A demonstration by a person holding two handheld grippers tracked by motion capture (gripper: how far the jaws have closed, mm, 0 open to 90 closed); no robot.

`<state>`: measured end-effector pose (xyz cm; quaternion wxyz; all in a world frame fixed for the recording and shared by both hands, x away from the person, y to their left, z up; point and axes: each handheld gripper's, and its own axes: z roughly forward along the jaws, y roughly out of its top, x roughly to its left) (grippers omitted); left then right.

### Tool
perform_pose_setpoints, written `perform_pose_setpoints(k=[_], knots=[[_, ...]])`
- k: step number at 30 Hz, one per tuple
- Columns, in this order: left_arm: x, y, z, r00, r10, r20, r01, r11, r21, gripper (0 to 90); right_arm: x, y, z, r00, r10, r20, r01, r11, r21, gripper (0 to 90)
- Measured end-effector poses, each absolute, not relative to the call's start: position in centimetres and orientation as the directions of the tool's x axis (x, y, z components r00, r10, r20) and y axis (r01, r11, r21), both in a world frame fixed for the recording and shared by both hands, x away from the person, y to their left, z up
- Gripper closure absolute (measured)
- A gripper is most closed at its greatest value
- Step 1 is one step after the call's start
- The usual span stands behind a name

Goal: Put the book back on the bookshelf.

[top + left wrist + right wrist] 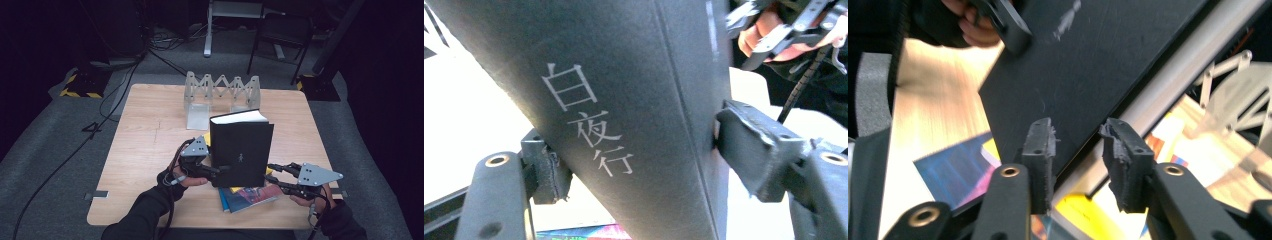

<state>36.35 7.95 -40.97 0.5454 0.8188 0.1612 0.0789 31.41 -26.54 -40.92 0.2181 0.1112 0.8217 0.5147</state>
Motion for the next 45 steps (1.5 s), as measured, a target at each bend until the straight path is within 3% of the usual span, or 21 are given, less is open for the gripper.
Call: perform_pose_setpoints(k=[1, 4, 7, 8, 14, 17, 21, 26, 45], knots=[[36.2, 7.9, -40.9, 0.938, 0.342, -0.051, 0.177, -0.348, 0.921, 36.3, 31.5, -26.6, -41.1, -0.886, 0.395, -0.243, -0.044, 0.451, 0.892, 62.2], [35.8, 7.7, -40.8, 0.943, 0.332, -0.015, 0.143, -0.363, 0.921, 39.0, 31.5, -26.3, -41.3, -0.887, 0.393, -0.242, -0.04, 0.457, 0.889, 60.5], [35.2, 7.5, -40.4, 0.952, 0.304, 0.03, 0.094, -0.383, 0.919, 41.8, 31.5, -26.0, -41.3, -0.871, 0.416, -0.26, -0.043, 0.463, 0.885, 50.4], [35.0, 7.4, -40.4, 0.954, 0.298, 0.041, 0.083, -0.389, 0.918, 43.2, 31.6, -26.1, -41.2, -0.867, 0.428, -0.255, -0.038, 0.454, 0.89, 51.0], [34.6, 7.3, -40.3, 0.953, 0.3, 0.048, 0.08, -0.399, 0.914, 44.7, 31.4, -26.4, -40.3, -0.851, 0.463, -0.249, -0.05, 0.399, 0.915, 46.2], [34.3, 7.3, -40.2, 0.957, 0.285, 0.049, 0.072, -0.399, 0.914, 46.8, 31.6, -26.9, -40.0, -0.806, 0.535, -0.255, -0.041, 0.379, 0.925, 42.5], [33.7, 7.2, -40.1, 0.957, 0.283, 0.066, 0.058, -0.408, 0.911, 47.6, 32.7, -26.8, -40.6, -0.817, 0.548, -0.18, 0.032, 0.355, 0.934, 36.9], [33.4, 7.0, -40.2, 0.95, 0.308, 0.052, 0.076, -0.391, 0.917, 47.4, 32.7, -25.2, -41.1, -0.847, 0.5, -0.182, 0.026, 0.381, 0.924, 43.1], [33.7, 5.2, -37.3, 0.943, 0.33, 0.04, 0.058, -0.283, 0.957, 44.7, 32.3, -24.8, -41.3, -0.846, 0.494, -0.201, 0.01, 0.391, 0.92, 45.0]])
